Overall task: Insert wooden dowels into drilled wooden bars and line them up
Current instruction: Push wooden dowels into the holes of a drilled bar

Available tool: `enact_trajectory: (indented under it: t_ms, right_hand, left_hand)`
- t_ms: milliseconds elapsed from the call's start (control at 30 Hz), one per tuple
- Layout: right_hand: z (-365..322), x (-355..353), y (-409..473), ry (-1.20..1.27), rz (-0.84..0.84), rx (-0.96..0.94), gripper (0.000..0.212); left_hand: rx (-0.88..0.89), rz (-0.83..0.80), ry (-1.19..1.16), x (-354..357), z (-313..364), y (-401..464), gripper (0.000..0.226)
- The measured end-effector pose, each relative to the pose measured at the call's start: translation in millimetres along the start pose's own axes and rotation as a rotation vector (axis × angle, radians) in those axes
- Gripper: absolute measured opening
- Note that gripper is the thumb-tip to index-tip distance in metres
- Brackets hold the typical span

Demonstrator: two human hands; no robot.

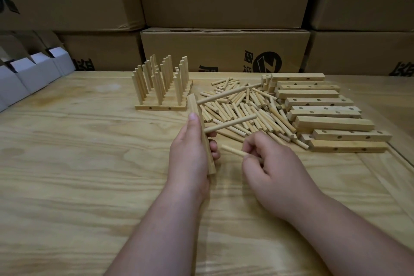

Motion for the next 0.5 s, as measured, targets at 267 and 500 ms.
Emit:
enact_trajectory:
  t_ms: [267,500]
  right_hand:
    - [-9,8,-5,-0.017,-0.088,-0.098,0.016]
    - [-14,10,-7,0.023,-0.107,-0.138,0.026]
  left_hand:
    - [-0.033,-0.02,-0.072,-1,-4,5,0.032]
    - [-0.043,-0.101,-0.014,4,-6,4,0.027]
Point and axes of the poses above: each hand's wrist, its own y-axis towards the middle knuckle, its own x-axis out of the palm, z = x × y, the point moved 9 cm from there along y, towards the middle knuckle, and after that the axes turned 9 degrees about y, right-handed, at the moved point
